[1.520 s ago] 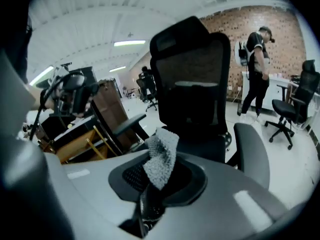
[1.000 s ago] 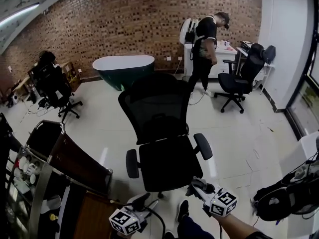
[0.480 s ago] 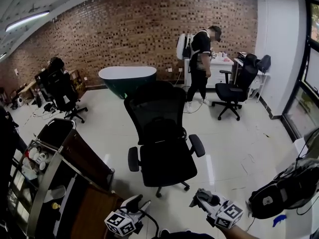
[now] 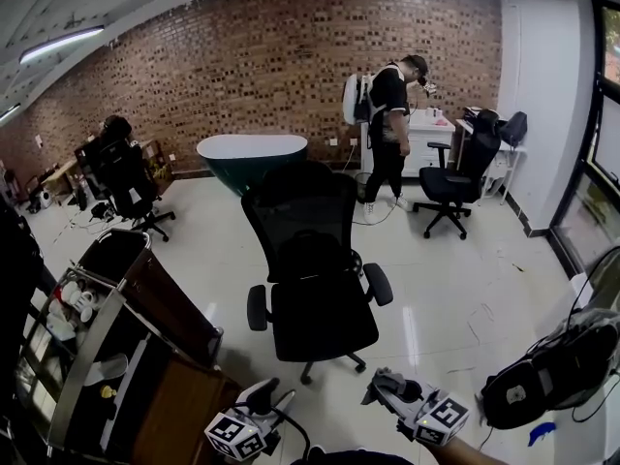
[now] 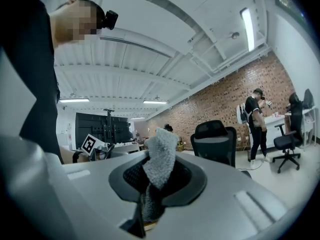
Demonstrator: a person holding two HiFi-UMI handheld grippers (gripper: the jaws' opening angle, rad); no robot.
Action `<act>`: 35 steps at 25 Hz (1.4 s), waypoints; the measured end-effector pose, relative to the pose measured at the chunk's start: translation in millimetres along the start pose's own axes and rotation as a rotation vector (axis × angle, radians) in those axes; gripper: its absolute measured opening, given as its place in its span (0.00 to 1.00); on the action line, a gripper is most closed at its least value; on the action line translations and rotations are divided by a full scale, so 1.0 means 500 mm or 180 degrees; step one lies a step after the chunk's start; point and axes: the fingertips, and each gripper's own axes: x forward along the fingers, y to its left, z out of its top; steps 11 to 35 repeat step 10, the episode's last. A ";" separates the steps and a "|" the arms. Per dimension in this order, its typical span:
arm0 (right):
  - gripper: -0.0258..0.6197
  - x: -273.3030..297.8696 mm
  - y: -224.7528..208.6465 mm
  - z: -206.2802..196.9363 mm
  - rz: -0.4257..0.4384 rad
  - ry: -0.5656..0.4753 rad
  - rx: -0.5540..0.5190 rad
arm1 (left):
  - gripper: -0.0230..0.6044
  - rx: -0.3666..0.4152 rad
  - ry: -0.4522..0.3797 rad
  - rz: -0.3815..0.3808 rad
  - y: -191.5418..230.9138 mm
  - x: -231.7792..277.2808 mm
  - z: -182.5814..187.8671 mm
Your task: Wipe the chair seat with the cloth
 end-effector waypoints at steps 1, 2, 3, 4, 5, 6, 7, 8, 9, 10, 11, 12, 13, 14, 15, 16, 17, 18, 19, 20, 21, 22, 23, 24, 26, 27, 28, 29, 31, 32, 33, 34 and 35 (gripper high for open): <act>0.12 -0.011 -0.002 -0.001 0.0007 -0.0010 -0.0005 | 0.39 0.0005 -0.0008 0.0007 -0.012 0.000 -0.004; 0.12 -0.020 -0.003 0.001 0.0006 -0.0018 -0.0013 | 0.39 0.0012 -0.0014 0.0011 -0.021 -0.001 -0.003; 0.12 -0.027 -0.002 0.005 -0.0003 -0.0016 -0.0028 | 0.39 0.0018 -0.0020 0.0011 -0.028 -0.004 0.000; 0.12 -0.032 0.001 0.009 -0.0012 -0.0009 -0.0047 | 0.39 0.0024 -0.0023 0.0015 -0.034 -0.009 0.007; 0.12 -0.037 0.004 0.012 -0.0021 0.0005 -0.0070 | 0.39 0.0032 -0.0020 0.0026 -0.040 -0.014 0.014; 0.12 -0.041 0.009 0.015 -0.0025 0.0018 -0.0089 | 0.39 0.0041 -0.0016 0.0036 -0.045 -0.020 0.021; 0.12 -0.041 0.015 0.020 -0.0021 0.0020 -0.0094 | 0.39 0.0049 -0.0013 0.0041 -0.047 -0.026 0.027; 0.12 -0.040 0.021 0.025 -0.0015 0.0019 -0.0089 | 0.39 0.0054 -0.0012 0.0041 -0.047 -0.032 0.032; 0.12 -0.038 0.027 0.030 -0.0009 0.0021 -0.0084 | 0.39 0.0057 -0.0013 0.0038 -0.045 -0.037 0.037; 0.12 -0.035 0.033 0.035 -0.0005 0.0028 -0.0081 | 0.39 0.0059 -0.0013 0.0034 -0.043 -0.043 0.043; 0.12 -0.035 0.033 0.035 -0.0005 0.0028 -0.0081 | 0.39 0.0059 -0.0013 0.0034 -0.043 -0.043 0.043; 0.12 -0.035 0.033 0.035 -0.0005 0.0028 -0.0081 | 0.39 0.0059 -0.0013 0.0034 -0.043 -0.043 0.043; 0.12 -0.035 0.033 0.035 -0.0005 0.0028 -0.0081 | 0.39 0.0059 -0.0013 0.0034 -0.043 -0.043 0.043; 0.12 -0.035 0.033 0.035 -0.0005 0.0028 -0.0081 | 0.39 0.0059 -0.0013 0.0034 -0.043 -0.043 0.043; 0.12 -0.035 0.033 0.035 -0.0005 0.0028 -0.0081 | 0.39 0.0059 -0.0013 0.0034 -0.043 -0.043 0.043; 0.12 -0.035 0.033 0.035 -0.0005 0.0028 -0.0081 | 0.39 0.0059 -0.0013 0.0034 -0.043 -0.043 0.043; 0.12 -0.035 0.033 0.035 -0.0005 0.0028 -0.0081 | 0.39 0.0059 -0.0013 0.0034 -0.043 -0.043 0.043; 0.12 -0.035 0.033 0.035 -0.0005 0.0028 -0.0081 | 0.39 0.0059 -0.0013 0.0034 -0.043 -0.043 0.043; 0.12 -0.035 0.033 0.035 -0.0005 0.0028 -0.0081 | 0.39 0.0059 -0.0013 0.0034 -0.043 -0.043 0.043; 0.12 -0.035 0.033 0.035 -0.0005 0.0028 -0.0081 | 0.39 0.0059 -0.0013 0.0034 -0.043 -0.043 0.043; 0.12 -0.035 0.033 0.035 -0.0005 0.0028 -0.0081 | 0.39 0.0059 -0.0013 0.0034 -0.043 -0.043 0.043; 0.12 -0.035 0.033 0.035 -0.0005 0.0028 -0.0081 | 0.39 0.0059 -0.0013 0.0034 -0.043 -0.043 0.043; 0.12 -0.035 0.033 0.035 -0.0005 0.0028 -0.0081 | 0.39 0.0059 -0.0013 0.0034 -0.043 -0.043 0.043; 0.12 -0.035 0.033 0.035 -0.0005 0.0028 -0.0081 | 0.39 0.0059 -0.0013 0.0034 -0.043 -0.043 0.043; 0.12 -0.035 0.033 0.035 -0.0005 0.0028 -0.0081 | 0.39 0.0059 -0.0013 0.0034 -0.043 -0.043 0.043; 0.12 -0.035 0.033 0.035 -0.0005 0.0028 -0.0081 | 0.39 0.0059 -0.0013 0.0034 -0.043 -0.043 0.043; 0.12 -0.035 0.033 0.035 -0.0005 0.0028 -0.0081 | 0.39 0.0059 -0.0013 0.0034 -0.043 -0.043 0.043; 0.12 -0.035 0.033 0.035 -0.0005 0.0028 -0.0081 | 0.39 0.0059 -0.0013 0.0034 -0.043 -0.043 0.043; 0.12 -0.035 0.033 0.035 -0.0005 0.0028 -0.0081 | 0.39 0.0059 -0.0013 0.0034 -0.043 -0.043 0.043; 0.12 -0.035 0.033 0.035 -0.0005 0.0028 -0.0081 | 0.39 0.0059 -0.0013 0.0034 -0.043 -0.043 0.043; 0.12 -0.035 0.033 0.035 -0.0005 0.0028 -0.0081 | 0.39 0.0059 -0.0013 0.0034 -0.043 -0.043 0.043; 0.12 -0.035 0.033 0.035 -0.0005 0.0028 -0.0081 | 0.39 0.0059 -0.0013 0.0034 -0.043 -0.043 0.043; 0.12 -0.035 0.033 0.035 -0.0005 0.0028 -0.0081 | 0.39 0.0059 -0.0013 0.0034 -0.043 -0.043 0.043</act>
